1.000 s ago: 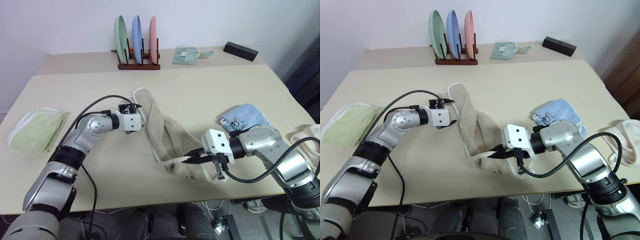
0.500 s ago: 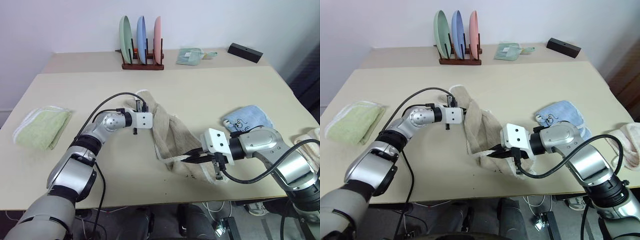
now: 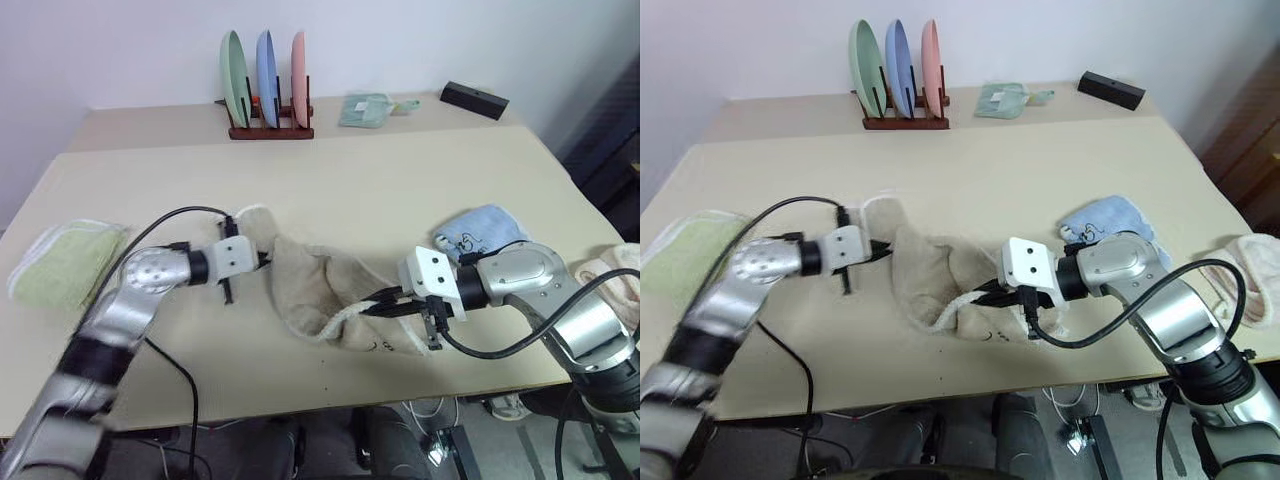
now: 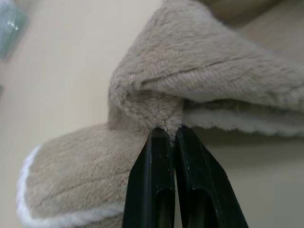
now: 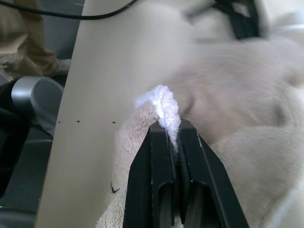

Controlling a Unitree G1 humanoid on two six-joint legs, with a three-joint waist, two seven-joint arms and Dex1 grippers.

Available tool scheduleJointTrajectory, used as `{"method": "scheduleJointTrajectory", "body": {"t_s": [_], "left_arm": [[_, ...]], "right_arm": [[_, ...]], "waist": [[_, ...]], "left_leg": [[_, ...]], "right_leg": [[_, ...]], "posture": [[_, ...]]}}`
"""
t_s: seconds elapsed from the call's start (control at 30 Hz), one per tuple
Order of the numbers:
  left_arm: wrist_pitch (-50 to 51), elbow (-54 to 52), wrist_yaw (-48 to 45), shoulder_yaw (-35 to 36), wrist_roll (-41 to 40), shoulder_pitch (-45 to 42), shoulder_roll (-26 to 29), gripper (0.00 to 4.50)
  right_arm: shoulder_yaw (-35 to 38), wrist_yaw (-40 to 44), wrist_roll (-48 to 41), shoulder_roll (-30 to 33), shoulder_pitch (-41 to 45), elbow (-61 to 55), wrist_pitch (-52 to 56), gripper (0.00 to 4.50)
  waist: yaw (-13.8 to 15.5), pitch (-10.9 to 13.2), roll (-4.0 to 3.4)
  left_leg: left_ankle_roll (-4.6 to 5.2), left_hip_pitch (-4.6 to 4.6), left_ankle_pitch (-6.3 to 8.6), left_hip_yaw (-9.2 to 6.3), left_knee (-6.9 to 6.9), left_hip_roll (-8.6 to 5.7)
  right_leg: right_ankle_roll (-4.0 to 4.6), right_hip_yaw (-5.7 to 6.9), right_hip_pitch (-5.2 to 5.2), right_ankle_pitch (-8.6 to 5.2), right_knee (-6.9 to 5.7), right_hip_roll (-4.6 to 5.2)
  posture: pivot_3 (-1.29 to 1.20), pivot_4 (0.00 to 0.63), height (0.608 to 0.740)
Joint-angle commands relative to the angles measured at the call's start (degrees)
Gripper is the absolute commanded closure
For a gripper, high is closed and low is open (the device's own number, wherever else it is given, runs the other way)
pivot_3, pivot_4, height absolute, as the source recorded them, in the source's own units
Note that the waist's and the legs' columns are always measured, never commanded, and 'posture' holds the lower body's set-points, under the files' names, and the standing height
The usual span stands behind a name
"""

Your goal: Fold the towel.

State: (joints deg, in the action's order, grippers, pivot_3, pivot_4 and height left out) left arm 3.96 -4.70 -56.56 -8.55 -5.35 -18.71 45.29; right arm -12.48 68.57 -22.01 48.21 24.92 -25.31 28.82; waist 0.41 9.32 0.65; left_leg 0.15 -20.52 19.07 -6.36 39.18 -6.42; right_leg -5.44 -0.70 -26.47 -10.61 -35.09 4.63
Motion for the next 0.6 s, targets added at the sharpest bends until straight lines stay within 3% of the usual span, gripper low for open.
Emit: {"method": "scheduleJointTrajectory", "body": {"t_s": [0.03, 0.23, 0.33, 0.43, 0.6], "left_arm": [[16.1, -16.8, 0.3, 5.7, -6.6, 6.8, 3.9, 4.40], [27.5, -26.4, 4.5, 8.9, -9.1, 13.3, 4.7, 4.40], [32.5, -28.3, 6.7, 11.3, -11.5, 12.1, 3.9, 3.50], [35.6, -29.8, 5.8, 14.6, -14.7, 11.5, 5.5, 2.12], [35.9, -27.3, 2.3, 24.1, -16.7, 14.3, 11.2, 2.12]], "right_arm": [[1.0, 0.8, -0.7, -0.2, 1.4, 0.0, -0.9, 4.50], [0.0, 2.1, -0.1, -0.9, 3.0, 2.2, -2.0, 4.50], [-0.6, 3.2, 0.3, -1.5, 4.2, 3.7, -2.8, 4.50], [-0.7, 3.7, 0.7, -1.7, 4.7, 4.4, -3.3, 4.50], [-0.5, 4.2, 0.9, -1.8, 4.8, 4.8, -3.5, 4.50]], "waist": [[0.4, 0.0, 0.00], [0.4, 0.0, 0.00], [0.3, 0.0, 0.00], [0.3, 0.0, 0.01], [0.2, 0.0, -0.02]], "left_leg": [[0.02, -0.01, 0.01, -0.01, 0.00, 0.00], [0.24, 0.10, 0.14, -0.01, 0.01, -0.01], [0.11, 0.10, 0.07, -0.01, 0.00, 0.00], [0.03, 0.09, 0.03, -0.01, -0.01, 0.01], [-0.01, 0.08, 0.01, 0.00, -0.05, 0.02]], "right_leg": [[0.00, 0.02, 0.03, 0.00, 0.01, 0.00], [0.00, 0.04, 0.17, -0.01, 0.06, -0.02], [0.01, 0.04, 0.16, -0.01, 0.06, -0.02], [0.01, 0.04, 0.15, -0.01, 0.07, -0.02], [0.02, 0.03, 0.10, -0.01, 0.09, -0.02]], "posture": [[0.00, 0.150, 0.733], [0.00, 0.150, 0.733], [0.00, 0.150, 0.733], [0.00, 0.150, 0.733], [0.00, 0.150, 0.733]]}}
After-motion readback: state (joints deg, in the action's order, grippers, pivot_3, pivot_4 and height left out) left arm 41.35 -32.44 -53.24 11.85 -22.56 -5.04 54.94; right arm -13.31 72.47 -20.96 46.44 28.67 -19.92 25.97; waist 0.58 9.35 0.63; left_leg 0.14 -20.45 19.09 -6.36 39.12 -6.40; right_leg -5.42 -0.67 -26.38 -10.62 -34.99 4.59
